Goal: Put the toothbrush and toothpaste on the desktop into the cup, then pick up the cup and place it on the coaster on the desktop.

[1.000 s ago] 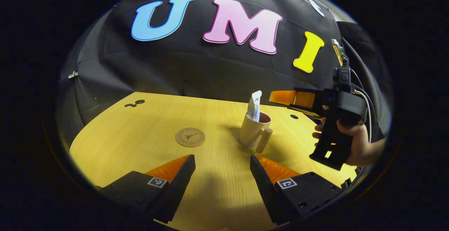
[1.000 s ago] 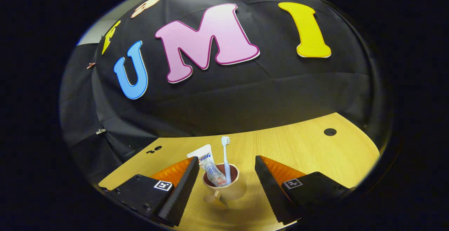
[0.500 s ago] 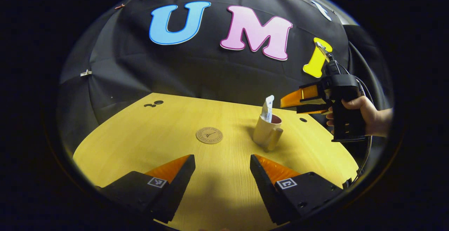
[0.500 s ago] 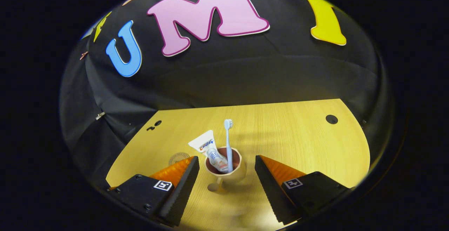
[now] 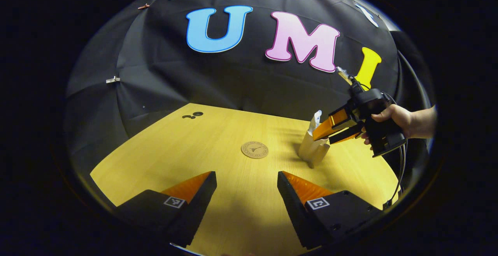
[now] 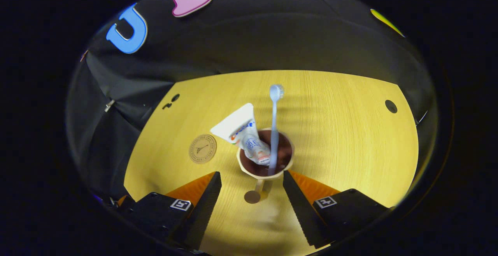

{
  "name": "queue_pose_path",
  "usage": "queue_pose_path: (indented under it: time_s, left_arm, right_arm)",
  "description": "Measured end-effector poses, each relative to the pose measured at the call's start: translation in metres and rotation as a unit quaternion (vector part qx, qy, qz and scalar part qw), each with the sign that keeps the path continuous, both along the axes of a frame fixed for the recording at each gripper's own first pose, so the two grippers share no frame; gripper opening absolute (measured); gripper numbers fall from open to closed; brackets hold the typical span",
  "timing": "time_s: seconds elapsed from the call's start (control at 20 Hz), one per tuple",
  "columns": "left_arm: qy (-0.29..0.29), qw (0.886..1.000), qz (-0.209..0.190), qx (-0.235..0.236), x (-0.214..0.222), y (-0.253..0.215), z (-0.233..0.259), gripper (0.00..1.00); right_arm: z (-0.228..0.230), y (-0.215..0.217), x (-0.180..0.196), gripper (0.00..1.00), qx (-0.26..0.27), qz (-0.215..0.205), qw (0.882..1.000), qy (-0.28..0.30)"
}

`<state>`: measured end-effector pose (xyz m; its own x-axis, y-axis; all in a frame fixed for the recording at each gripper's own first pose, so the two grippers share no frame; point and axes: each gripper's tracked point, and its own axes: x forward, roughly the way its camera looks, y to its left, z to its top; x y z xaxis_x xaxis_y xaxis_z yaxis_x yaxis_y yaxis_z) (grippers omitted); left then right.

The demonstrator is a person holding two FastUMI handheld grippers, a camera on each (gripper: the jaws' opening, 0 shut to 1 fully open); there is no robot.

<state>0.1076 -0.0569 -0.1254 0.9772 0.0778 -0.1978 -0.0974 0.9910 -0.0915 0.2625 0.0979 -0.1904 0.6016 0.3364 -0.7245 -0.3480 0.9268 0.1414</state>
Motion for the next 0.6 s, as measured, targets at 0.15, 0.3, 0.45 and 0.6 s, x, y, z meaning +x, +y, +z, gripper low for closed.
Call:
queue_pose_path:
  time_s: [0.15, 0.3, 0.45, 0.6]
  left_arm:
    - [0.010, 1.000, 0.016, 0.000, -0.009, 0.015, 0.001, 0.98]
    - [0.021, 0.999, 0.032, 0.000, -0.019, 0.017, -0.006, 0.98]
    - [0.032, 0.999, 0.042, -0.005, -0.023, 0.020, -0.009, 0.98]
    - [0.034, 0.998, 0.055, -0.014, -0.023, 0.023, -0.011, 0.98]
  right_arm:
    - [-0.016, 0.000, 0.001, 0.98, -0.017, -0.003, 0.999, 0.041]
    - [-0.034, 0.001, -0.002, 0.97, -0.033, -0.006, 0.996, 0.082]
    - [-0.044, -0.001, 0.001, 0.97, -0.061, -0.005, 0.993, 0.097]
    - [-0.057, -0.001, 0.003, 0.97, -0.081, -0.009, 0.990, 0.112]
